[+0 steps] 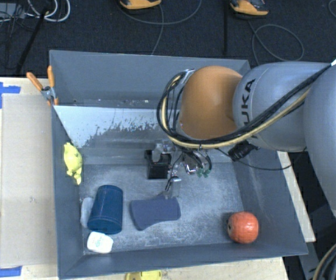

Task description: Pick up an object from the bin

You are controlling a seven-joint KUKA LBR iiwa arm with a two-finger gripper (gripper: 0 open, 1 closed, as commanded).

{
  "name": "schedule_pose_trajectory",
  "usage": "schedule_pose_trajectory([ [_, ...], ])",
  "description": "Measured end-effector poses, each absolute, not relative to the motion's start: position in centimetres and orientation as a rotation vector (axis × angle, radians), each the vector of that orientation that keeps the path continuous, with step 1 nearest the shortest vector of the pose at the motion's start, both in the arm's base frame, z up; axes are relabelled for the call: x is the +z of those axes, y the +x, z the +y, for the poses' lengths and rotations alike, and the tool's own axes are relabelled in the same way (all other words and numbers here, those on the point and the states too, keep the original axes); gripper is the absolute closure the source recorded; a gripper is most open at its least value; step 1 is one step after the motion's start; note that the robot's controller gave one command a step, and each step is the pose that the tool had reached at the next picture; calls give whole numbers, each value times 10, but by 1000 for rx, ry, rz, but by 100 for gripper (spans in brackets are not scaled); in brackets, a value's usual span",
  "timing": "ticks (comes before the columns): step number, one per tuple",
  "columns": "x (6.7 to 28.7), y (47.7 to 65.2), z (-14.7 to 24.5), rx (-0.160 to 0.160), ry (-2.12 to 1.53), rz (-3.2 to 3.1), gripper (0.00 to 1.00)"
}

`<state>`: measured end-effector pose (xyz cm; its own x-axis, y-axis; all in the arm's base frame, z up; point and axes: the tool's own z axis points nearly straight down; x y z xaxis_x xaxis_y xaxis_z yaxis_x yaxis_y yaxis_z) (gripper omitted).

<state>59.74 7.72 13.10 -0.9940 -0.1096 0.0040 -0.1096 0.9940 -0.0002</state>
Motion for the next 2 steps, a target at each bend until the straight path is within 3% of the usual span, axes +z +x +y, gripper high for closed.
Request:
schedule_pose_trajectory([
  [1, 98, 604, 53, -3, 238, -3150, 100],
  [2, 98, 604, 53, -4, 236, -3150, 100],
])
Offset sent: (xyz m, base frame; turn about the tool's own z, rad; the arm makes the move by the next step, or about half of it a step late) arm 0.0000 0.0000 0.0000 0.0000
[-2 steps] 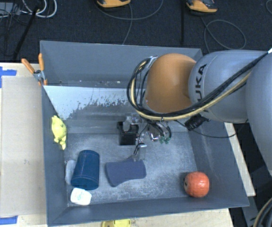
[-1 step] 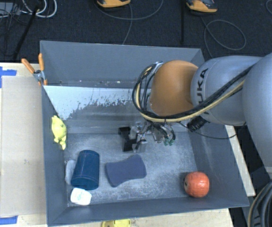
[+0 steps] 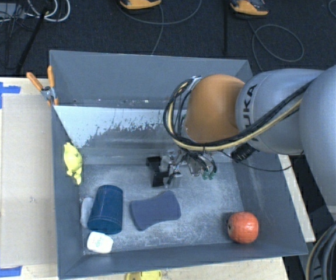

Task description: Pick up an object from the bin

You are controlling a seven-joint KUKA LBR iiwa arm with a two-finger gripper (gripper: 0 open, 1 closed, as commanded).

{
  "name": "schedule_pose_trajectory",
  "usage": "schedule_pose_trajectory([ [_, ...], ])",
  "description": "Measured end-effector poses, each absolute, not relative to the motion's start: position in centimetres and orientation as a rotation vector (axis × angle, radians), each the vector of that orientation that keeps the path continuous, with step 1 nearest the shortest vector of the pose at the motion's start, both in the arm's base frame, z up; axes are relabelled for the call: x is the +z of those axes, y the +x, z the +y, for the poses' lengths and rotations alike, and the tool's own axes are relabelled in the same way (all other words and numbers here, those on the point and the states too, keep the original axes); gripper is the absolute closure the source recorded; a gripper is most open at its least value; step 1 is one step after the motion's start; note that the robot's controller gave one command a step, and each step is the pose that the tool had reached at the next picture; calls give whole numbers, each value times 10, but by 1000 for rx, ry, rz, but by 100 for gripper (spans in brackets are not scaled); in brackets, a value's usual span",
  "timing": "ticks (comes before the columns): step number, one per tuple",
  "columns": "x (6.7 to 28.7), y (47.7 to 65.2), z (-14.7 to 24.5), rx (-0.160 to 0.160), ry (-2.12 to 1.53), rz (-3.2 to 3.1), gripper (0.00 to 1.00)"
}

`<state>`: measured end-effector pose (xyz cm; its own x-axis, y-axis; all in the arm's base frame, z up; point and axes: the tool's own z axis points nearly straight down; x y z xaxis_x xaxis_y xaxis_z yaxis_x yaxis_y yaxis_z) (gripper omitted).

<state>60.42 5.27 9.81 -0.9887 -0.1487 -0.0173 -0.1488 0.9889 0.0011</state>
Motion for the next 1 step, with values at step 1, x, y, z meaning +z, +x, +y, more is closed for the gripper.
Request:
schedule_pose_trajectory([
  [1, 272, 605, 49, 0, -242, 3121, 100],
])
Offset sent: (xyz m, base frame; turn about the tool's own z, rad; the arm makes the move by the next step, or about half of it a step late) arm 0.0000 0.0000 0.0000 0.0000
